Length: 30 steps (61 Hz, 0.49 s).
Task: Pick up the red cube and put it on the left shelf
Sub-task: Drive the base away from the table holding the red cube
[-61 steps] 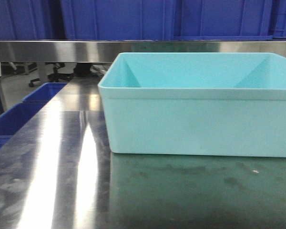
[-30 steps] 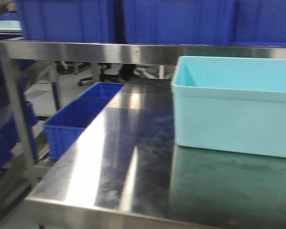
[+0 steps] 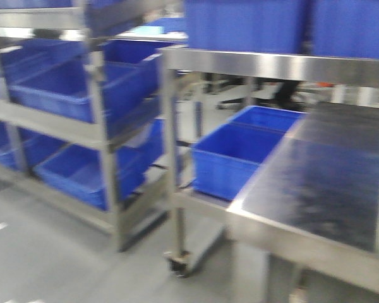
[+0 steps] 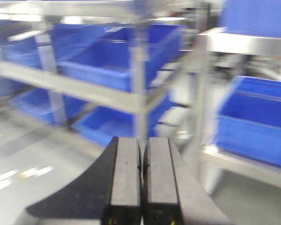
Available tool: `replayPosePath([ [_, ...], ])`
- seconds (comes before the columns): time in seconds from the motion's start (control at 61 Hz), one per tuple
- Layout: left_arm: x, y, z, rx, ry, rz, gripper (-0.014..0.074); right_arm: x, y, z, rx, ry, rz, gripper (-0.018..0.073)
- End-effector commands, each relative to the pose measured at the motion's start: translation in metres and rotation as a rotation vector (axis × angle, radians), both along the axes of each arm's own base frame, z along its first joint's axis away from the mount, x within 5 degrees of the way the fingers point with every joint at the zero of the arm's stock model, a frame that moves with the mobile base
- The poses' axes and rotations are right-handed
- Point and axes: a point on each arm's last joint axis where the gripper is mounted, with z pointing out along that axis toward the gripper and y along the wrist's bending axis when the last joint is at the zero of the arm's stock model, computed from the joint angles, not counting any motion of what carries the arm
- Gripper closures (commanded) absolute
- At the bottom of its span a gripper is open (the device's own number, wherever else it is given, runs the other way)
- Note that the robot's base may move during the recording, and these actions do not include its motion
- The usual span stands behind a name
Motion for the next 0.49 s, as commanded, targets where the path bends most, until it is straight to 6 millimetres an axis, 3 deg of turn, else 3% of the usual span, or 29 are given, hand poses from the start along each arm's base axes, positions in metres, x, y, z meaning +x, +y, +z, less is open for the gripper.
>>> replayPosePath([
  [0.0,-0.0001,-0.0004,0.0009,-0.007,-0.079,-0.007,0.0495,-0.0003,0.0003,0.0151,0.018,-0.103,0.006,0.0480],
  [0.476,-0.0001,-0.0004,0.0009,-0.007,-0.079,-0.007,0.0495,-0.0003,0.0003,0.0151,0.018,-0.103,0.006,0.0480],
])
